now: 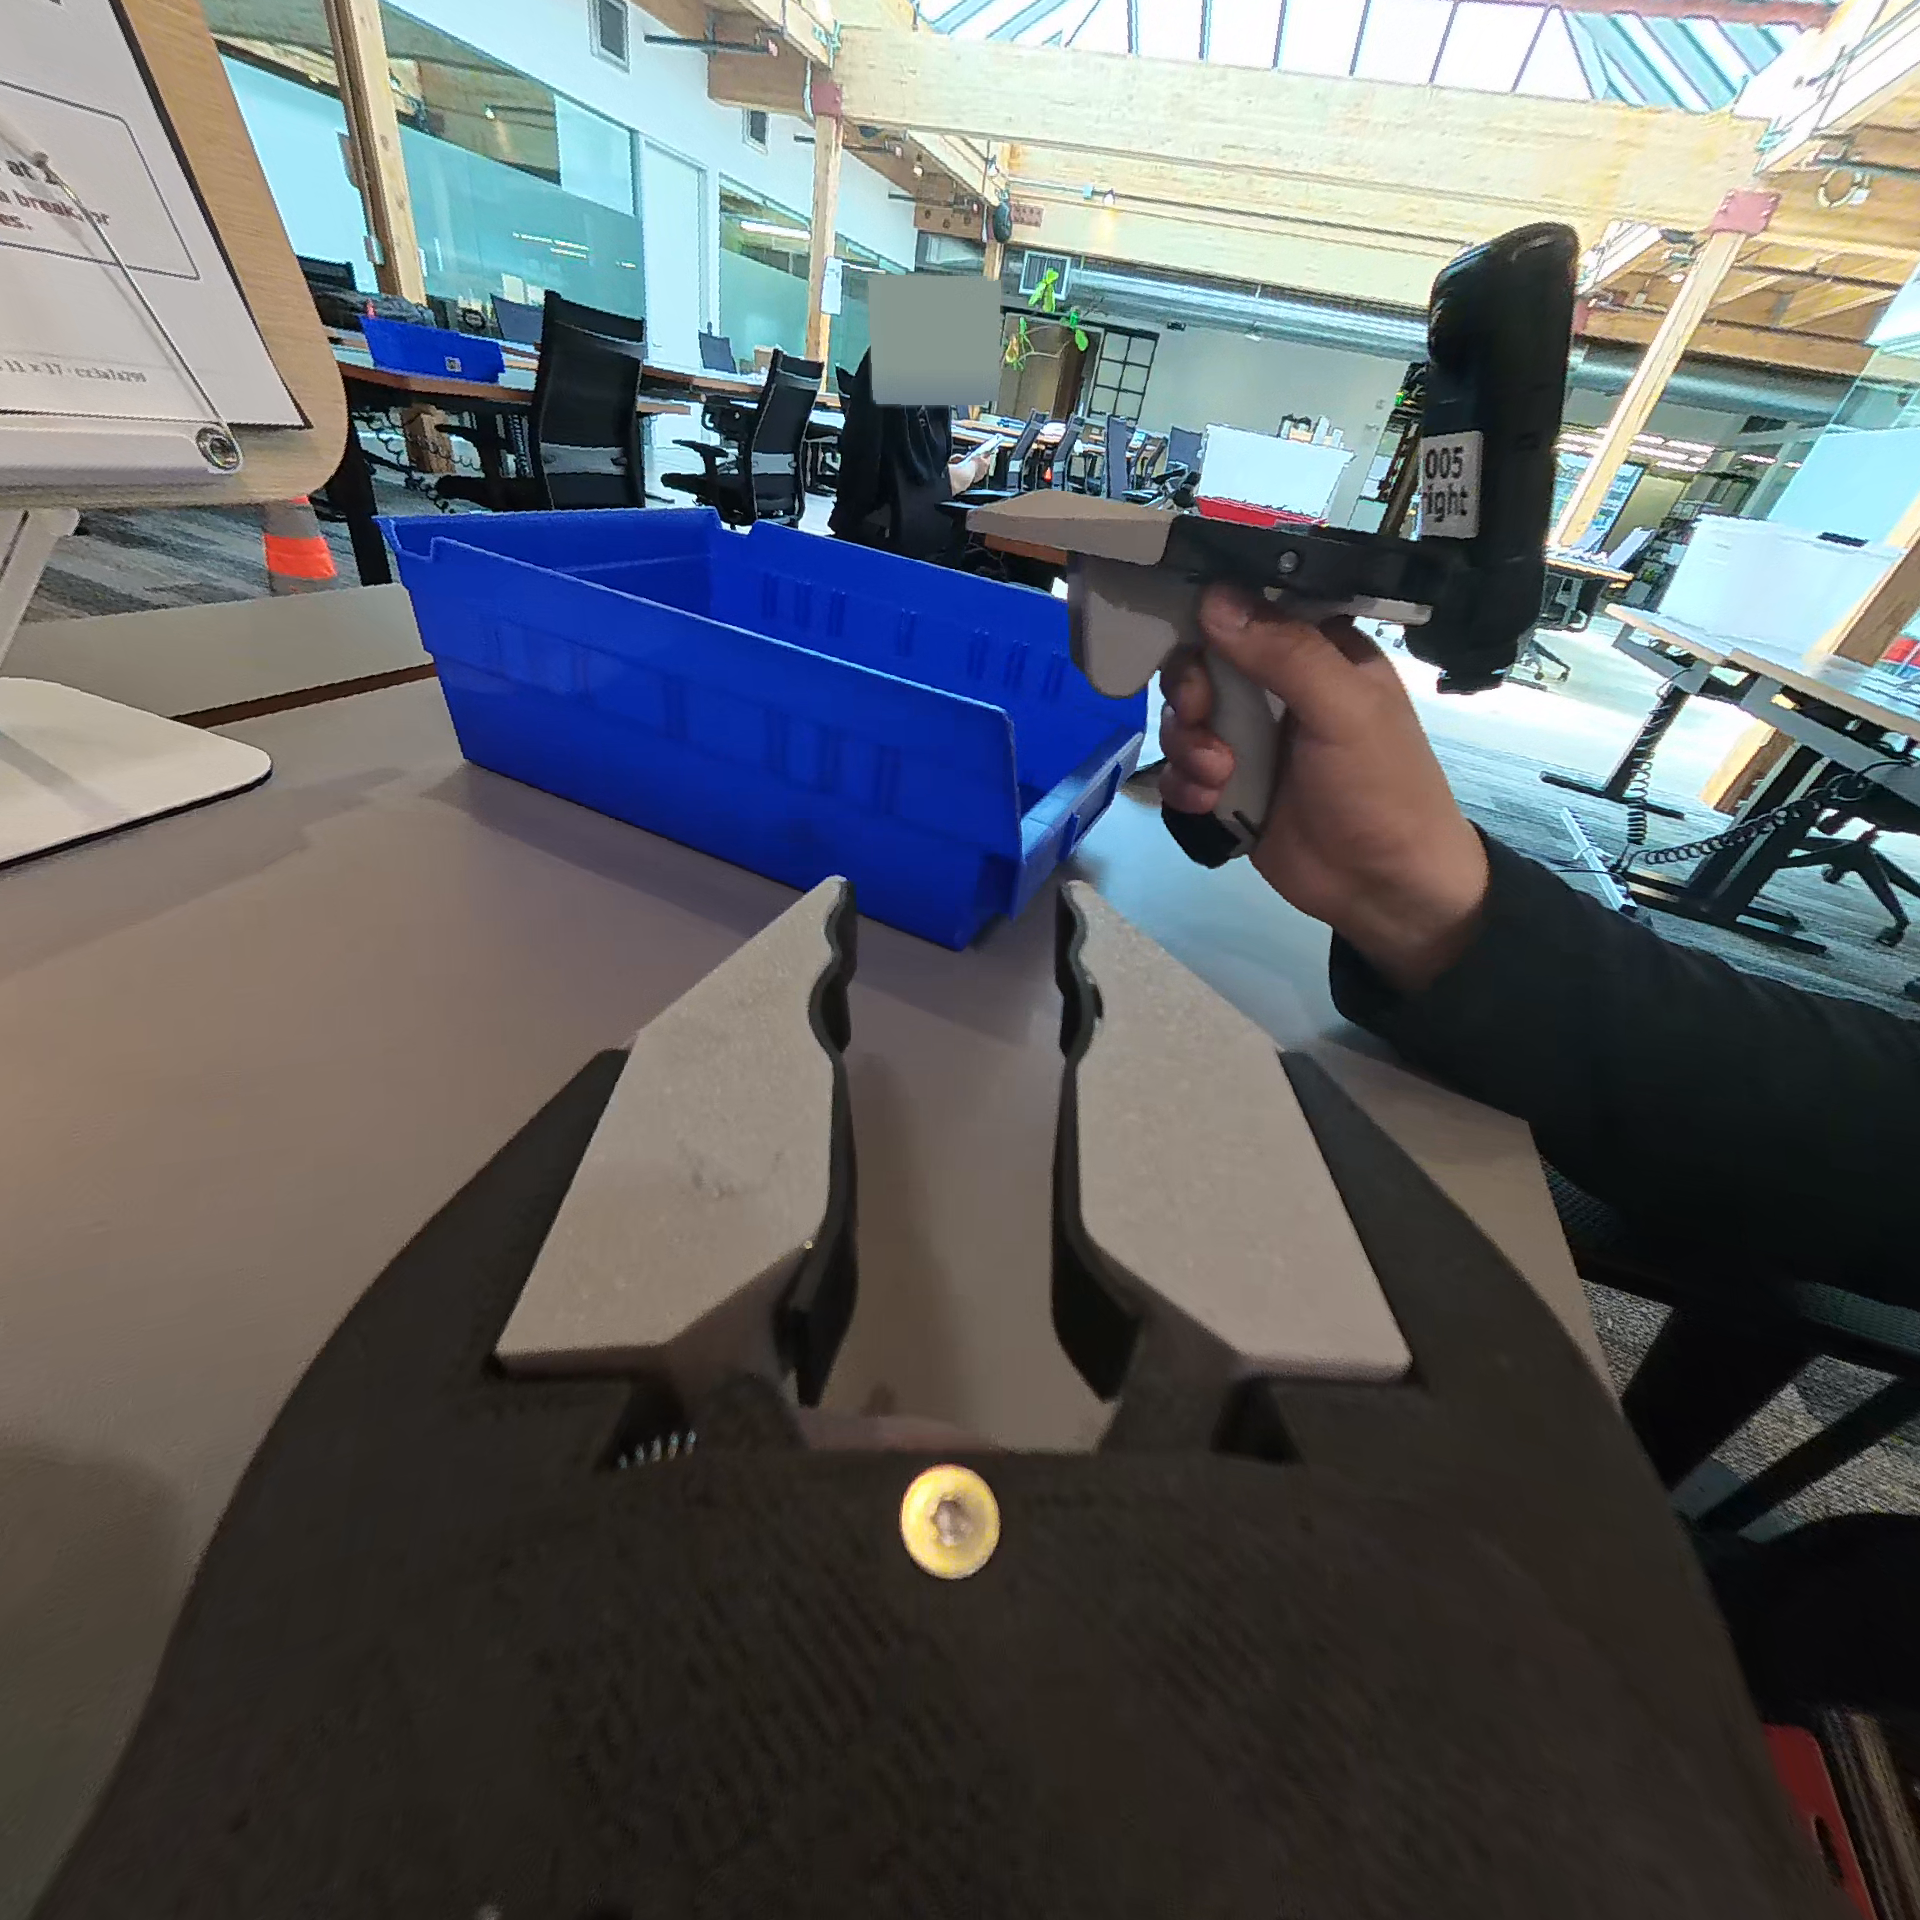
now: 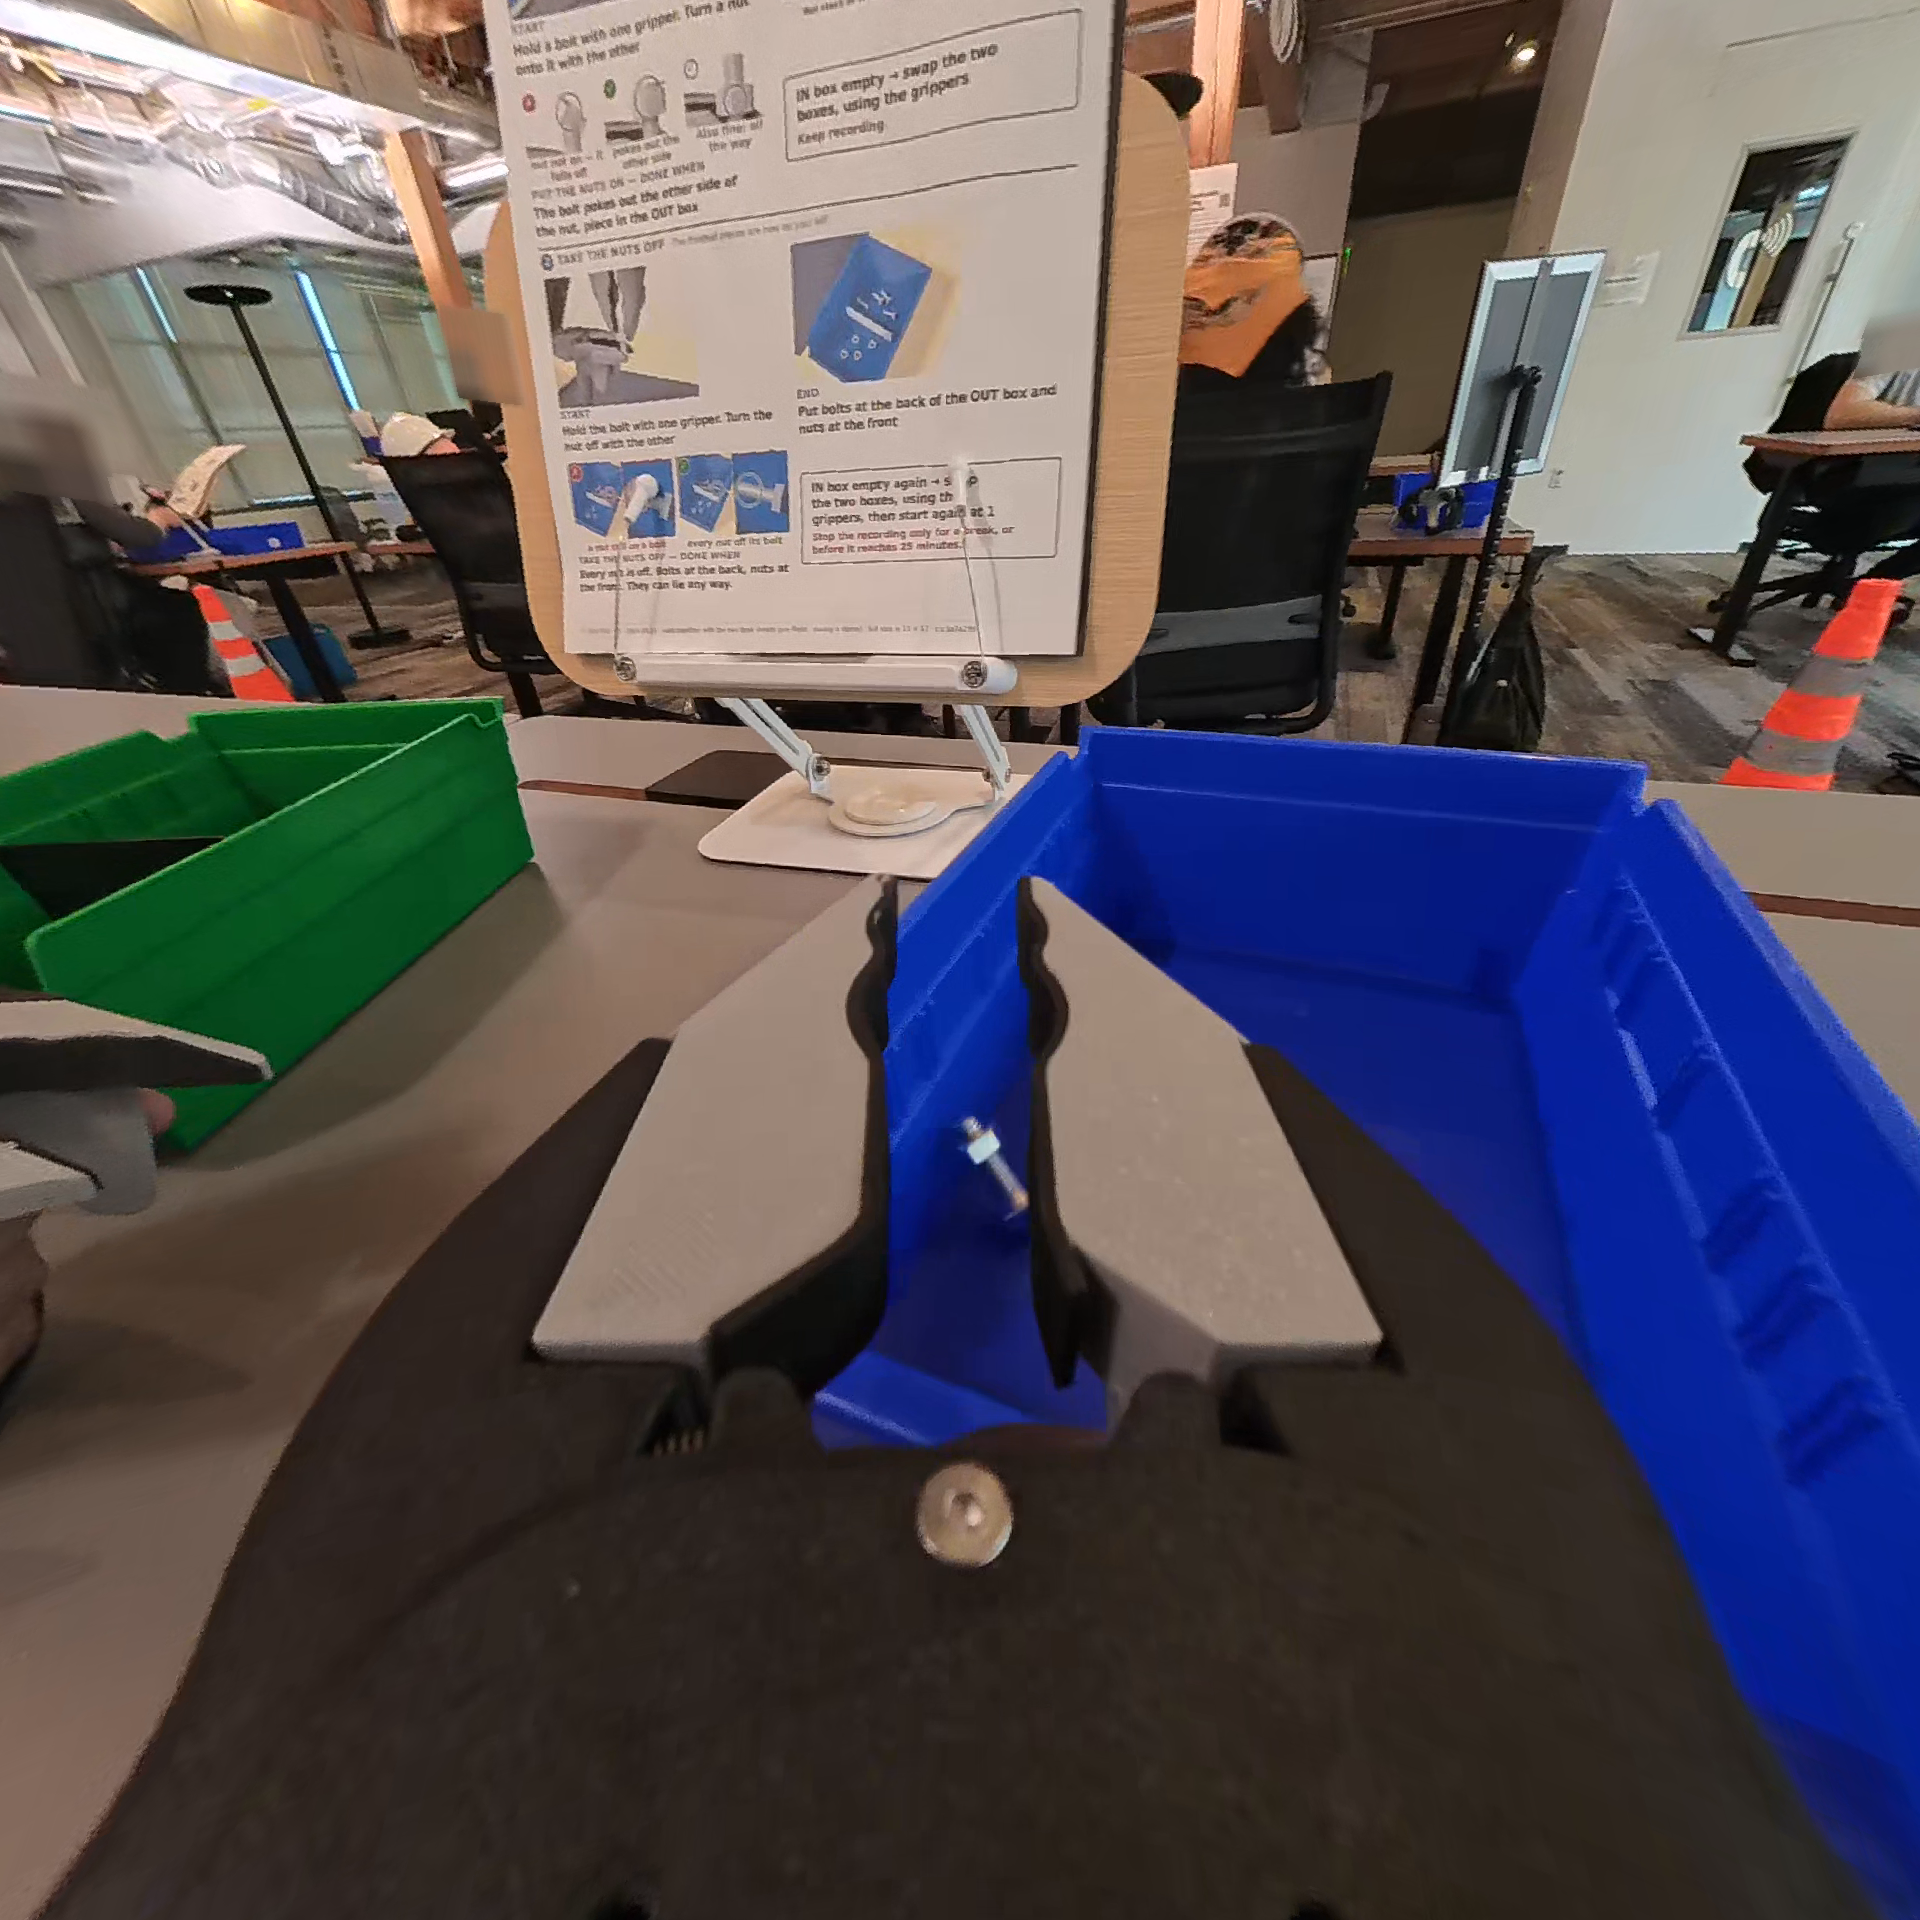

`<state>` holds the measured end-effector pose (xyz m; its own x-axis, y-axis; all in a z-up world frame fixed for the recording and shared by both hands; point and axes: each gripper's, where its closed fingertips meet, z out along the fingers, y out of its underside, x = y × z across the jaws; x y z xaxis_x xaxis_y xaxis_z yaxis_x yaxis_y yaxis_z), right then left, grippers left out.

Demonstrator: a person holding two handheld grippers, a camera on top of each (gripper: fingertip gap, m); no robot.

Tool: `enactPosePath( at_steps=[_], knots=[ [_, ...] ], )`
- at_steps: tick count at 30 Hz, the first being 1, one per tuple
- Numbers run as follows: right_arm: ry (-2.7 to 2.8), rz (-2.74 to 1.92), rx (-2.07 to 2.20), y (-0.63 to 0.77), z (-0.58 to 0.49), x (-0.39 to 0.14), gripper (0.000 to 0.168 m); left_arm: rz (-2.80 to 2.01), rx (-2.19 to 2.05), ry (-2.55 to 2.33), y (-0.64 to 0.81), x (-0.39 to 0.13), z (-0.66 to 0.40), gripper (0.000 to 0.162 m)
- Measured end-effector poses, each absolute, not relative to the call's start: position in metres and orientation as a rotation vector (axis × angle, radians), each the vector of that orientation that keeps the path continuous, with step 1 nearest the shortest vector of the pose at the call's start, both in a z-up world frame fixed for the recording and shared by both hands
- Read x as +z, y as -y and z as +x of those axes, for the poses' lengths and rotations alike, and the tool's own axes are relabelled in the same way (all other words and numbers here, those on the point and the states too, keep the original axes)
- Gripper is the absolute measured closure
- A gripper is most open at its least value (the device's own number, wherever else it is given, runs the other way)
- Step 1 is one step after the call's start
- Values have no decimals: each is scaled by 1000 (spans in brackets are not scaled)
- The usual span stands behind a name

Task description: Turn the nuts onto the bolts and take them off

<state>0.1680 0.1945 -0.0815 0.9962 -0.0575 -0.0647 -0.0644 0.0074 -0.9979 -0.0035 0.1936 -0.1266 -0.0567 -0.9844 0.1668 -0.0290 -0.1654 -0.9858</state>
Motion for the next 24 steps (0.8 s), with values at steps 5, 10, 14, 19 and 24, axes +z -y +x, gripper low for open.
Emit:
enactPosePath(
  at_steps=[5,10,14,19,24],
  knots=[
    [-14,-1563,-17,-197,151,-80,149,-1324,-1367,-1194,-193,-127,-3,127],
    [128,-1567,-224,-198,133,-80,147,-1343,-1330,-1200,-192,-130,-2,128],
    [224,-1578,-216,-203,105,-84,137,-1373,-1341,-1193,-186,-132,-7,127],
    [321,-1555,-183,-201,80,-85,137,-1444,-1368,-1234,-174,-140,-26,113],
    [354,-1588,-74,-201,65,-95,136,-1486,-1285,-1242,-189,-119,-75,104]
  ],
)
